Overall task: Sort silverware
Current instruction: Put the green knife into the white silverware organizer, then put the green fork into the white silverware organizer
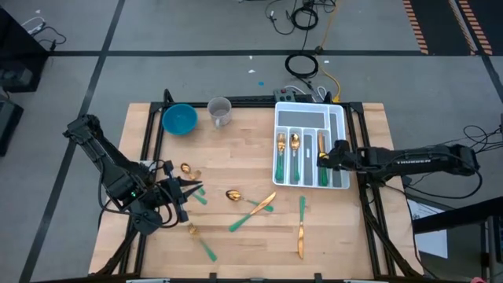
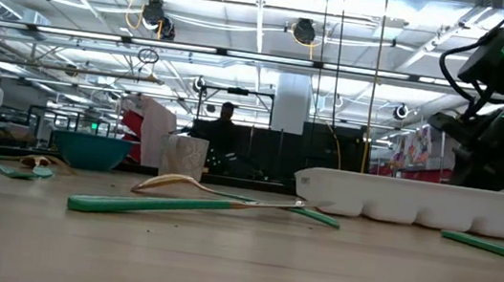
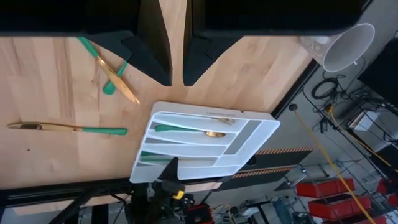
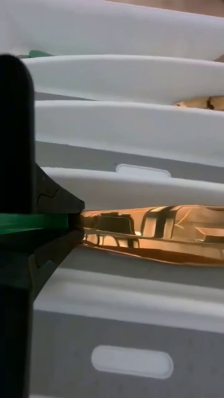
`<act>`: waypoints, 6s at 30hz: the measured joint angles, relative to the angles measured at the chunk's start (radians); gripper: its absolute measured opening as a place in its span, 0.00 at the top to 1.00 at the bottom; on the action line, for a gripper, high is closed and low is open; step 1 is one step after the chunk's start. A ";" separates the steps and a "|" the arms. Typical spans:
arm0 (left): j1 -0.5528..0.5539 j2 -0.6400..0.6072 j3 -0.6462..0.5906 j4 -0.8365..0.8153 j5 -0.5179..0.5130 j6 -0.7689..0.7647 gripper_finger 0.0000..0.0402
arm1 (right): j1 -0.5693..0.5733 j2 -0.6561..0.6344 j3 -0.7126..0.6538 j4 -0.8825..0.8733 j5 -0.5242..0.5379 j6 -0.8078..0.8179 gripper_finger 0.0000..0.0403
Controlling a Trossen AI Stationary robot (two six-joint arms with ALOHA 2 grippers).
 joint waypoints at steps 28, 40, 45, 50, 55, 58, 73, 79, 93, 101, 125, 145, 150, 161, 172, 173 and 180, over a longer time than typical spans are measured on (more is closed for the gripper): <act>0.000 0.000 0.000 -0.053 0.003 0.002 0.88 | -0.079 0.001 -0.002 0.010 -0.031 -0.045 0.91; 0.000 0.000 0.000 -0.052 0.003 -0.003 0.88 | -0.079 0.001 -0.003 0.030 -0.024 -0.077 0.75; 0.000 0.000 0.000 -0.051 0.003 -0.003 0.88 | -0.079 0.004 0.025 0.065 -0.019 -0.169 0.75; 0.008 0.000 0.000 -0.044 0.003 0.000 0.88 | -0.078 0.003 0.138 0.072 0.042 -0.309 0.75; 0.033 0.000 0.000 -0.039 0.003 0.004 0.88 | -0.078 0.001 0.295 0.054 0.084 -0.544 0.75; 0.066 0.000 0.000 -0.014 0.004 0.004 0.88 | -0.063 0.002 0.384 0.039 0.080 -0.678 0.75; 0.525 0.149 0.000 -0.088 0.454 0.070 0.80 | 0.060 -0.001 0.620 -0.388 0.109 -0.961 0.75; 0.673 0.263 0.000 -0.299 0.449 -0.237 0.80 | 0.121 -0.002 0.620 -0.431 0.108 -0.962 0.75; 0.654 0.288 -0.287 -0.196 0.712 -0.548 0.80 | 0.235 -0.021 0.620 -0.474 0.106 -0.996 0.75; 0.613 0.078 -0.283 -0.189 0.771 -0.579 0.80 | 0.264 -0.021 0.620 -0.477 0.112 -0.974 0.75; 0.614 0.027 -0.450 -0.072 0.887 -0.624 0.80 | 0.264 -0.020 0.620 -0.475 0.107 -0.942 0.75; 0.614 0.204 -0.441 -0.004 0.917 -0.603 0.90 | 0.263 -0.020 0.620 -0.476 0.106 -0.942 0.75; 0.614 0.208 -0.412 -0.020 0.928 -0.602 0.97 | 0.263 -0.020 0.620 -0.476 0.107 -0.950 0.75; 0.614 0.208 -0.340 -0.017 0.954 -0.569 0.97 | 0.263 -0.020 0.620 -0.460 0.107 -0.982 0.75; 0.604 0.052 -0.237 0.455 0.871 -0.280 0.97 | 0.291 -0.072 0.556 -0.301 0.101 -1.187 0.75; 0.601 0.032 -0.237 0.524 0.864 -0.225 0.97 | 0.297 -0.088 0.536 -0.270 0.101 -1.201 0.75; 0.590 -0.035 -0.321 1.206 1.144 0.156 0.97 | 0.317 -0.204 0.380 0.069 -0.004 -1.347 0.75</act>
